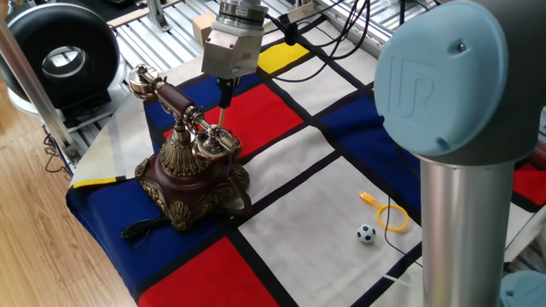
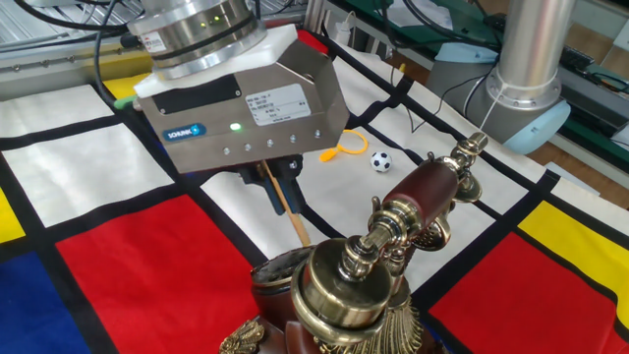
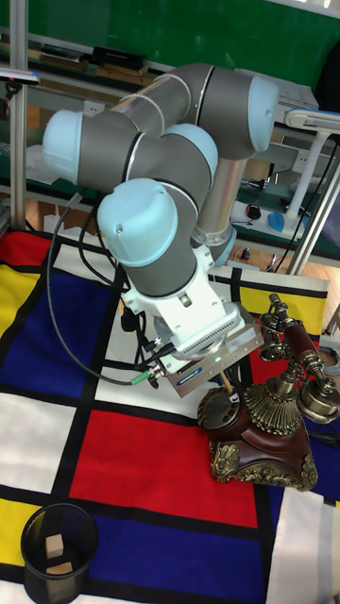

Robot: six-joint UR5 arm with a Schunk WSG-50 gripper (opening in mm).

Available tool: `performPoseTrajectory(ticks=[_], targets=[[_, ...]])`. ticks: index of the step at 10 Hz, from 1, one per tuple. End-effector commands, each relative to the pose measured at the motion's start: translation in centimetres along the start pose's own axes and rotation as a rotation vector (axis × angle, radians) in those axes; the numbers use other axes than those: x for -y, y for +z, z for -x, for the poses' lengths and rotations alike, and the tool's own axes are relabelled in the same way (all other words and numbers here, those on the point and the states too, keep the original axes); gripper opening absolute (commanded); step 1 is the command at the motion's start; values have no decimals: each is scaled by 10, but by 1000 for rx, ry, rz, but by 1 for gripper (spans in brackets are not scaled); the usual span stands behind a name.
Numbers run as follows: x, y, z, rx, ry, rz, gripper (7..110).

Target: Dial a number on an old rotary phone

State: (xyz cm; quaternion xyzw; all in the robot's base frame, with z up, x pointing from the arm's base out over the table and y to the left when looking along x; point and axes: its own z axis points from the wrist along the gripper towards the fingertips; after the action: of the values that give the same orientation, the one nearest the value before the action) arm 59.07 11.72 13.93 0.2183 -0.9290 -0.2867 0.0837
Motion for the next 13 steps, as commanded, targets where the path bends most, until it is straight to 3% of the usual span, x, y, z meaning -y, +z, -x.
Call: performPoseTrajectory(ticks=[1,4,6,7,10,13], targets=[[-5,-2,0,2,36,30,7],[-3,-2,8,20,105,28,7],[-11,-2,27,79,220,78,7],[-8,-2,37,112,259,78,7],[10,-7,57,203,270,16,7],[36,-13,55,209,223,-88,7]])
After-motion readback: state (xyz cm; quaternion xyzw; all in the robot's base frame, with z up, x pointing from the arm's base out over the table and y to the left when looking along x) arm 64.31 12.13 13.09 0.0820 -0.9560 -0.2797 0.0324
